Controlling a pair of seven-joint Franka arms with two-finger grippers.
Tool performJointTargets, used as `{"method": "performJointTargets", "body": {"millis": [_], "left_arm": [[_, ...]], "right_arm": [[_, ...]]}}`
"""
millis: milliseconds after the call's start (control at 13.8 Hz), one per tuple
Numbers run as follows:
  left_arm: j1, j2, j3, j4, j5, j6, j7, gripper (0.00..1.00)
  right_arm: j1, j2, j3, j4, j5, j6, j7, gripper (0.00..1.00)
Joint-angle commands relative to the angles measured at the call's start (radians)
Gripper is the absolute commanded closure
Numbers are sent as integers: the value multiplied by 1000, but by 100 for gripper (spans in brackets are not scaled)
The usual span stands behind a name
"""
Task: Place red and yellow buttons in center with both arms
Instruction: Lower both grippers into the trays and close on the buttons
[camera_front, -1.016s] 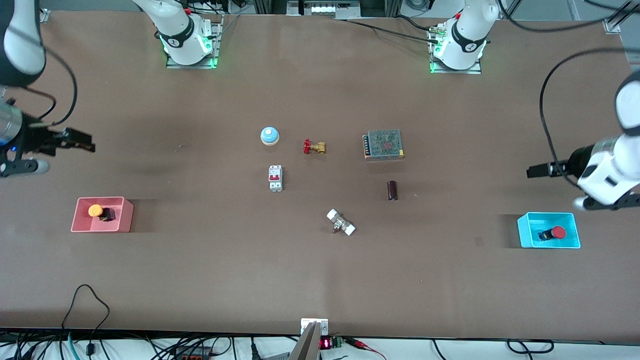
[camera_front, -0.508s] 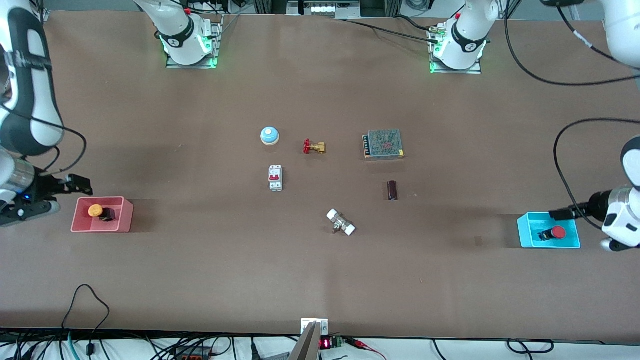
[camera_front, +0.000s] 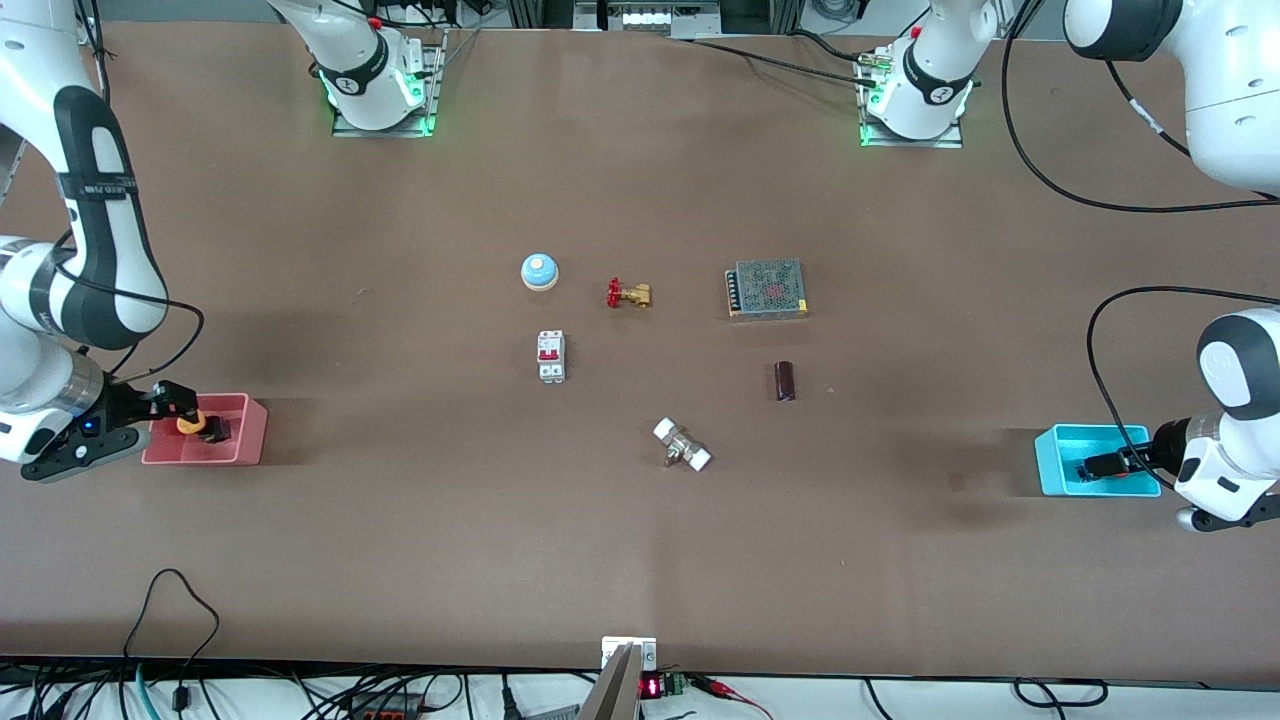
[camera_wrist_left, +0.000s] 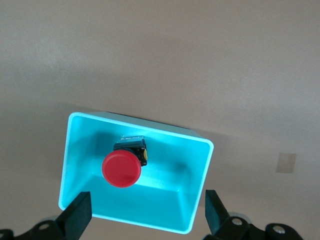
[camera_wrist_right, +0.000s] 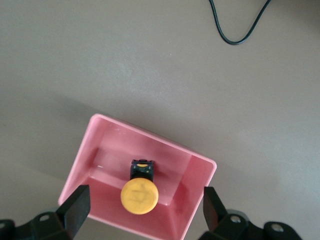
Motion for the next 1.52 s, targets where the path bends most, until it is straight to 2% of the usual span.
{"method": "performJointTargets", "body": {"millis": [0, 508, 653, 871, 1379, 1452], "left_arm": [[11, 45, -2, 34, 14, 50, 43, 0], [31, 82, -2, 36, 11, 142, 95, 0], [35, 87, -2, 33, 9, 141, 121, 0], [37, 90, -2, 18, -56, 138, 149, 0], [35, 125, 0, 16, -41, 139, 192, 0], [35, 127, 0, 16, -43, 139, 204, 3]], "right_arm": [[-9, -14, 10, -71, -11, 75, -21, 0], [-20, -11, 10, -136, -11, 156, -24, 0], [-21, -5, 10, -137, -11, 181, -24, 0], [-32, 12, 10, -136, -11, 205, -26, 0], [-34, 24, 12, -150, -10, 199, -20, 0], [-35, 24, 12, -151, -10, 199, -20, 2]]}}
